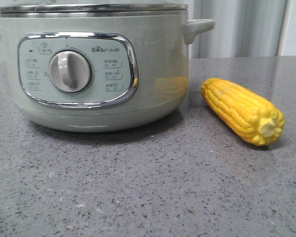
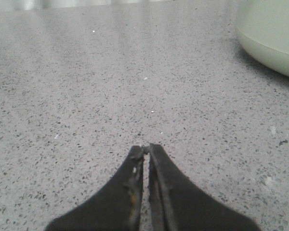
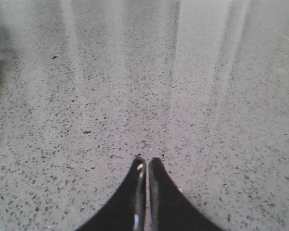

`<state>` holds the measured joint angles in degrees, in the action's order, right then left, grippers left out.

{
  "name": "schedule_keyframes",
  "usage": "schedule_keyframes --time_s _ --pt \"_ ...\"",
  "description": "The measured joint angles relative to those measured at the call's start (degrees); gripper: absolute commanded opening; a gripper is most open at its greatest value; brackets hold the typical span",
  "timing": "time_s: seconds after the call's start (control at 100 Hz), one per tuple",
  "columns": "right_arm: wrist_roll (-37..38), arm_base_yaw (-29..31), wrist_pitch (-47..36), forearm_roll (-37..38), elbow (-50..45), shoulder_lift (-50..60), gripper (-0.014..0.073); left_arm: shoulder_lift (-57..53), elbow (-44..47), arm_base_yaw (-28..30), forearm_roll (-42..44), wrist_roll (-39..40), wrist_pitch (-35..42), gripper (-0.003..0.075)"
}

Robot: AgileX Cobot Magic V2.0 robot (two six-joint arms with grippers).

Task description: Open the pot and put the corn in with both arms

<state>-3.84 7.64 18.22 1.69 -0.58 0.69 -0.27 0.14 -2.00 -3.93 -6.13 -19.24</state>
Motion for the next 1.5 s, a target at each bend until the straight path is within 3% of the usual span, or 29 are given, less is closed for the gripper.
schedule_keyframes --time_s 0.8,0.95,1.5 --pt "0.0 0.0 0.0 -0.2 0.0 0.0 -0.0074 0.0 0.0 0.0 4.5 0.0 1.4 -0.002" --pt "0.0 0.0 -0.9 -1.7 0.0 0.0 -0.0074 0.0 0.0 0.0 4.5 0.0 4.4 -0.002" --pt "0.0 0.0 -18.9 -2.2 0.0 0.0 -0.0074 0.0 0.0 0.0 4.5 0.0 17.4 -0.002"
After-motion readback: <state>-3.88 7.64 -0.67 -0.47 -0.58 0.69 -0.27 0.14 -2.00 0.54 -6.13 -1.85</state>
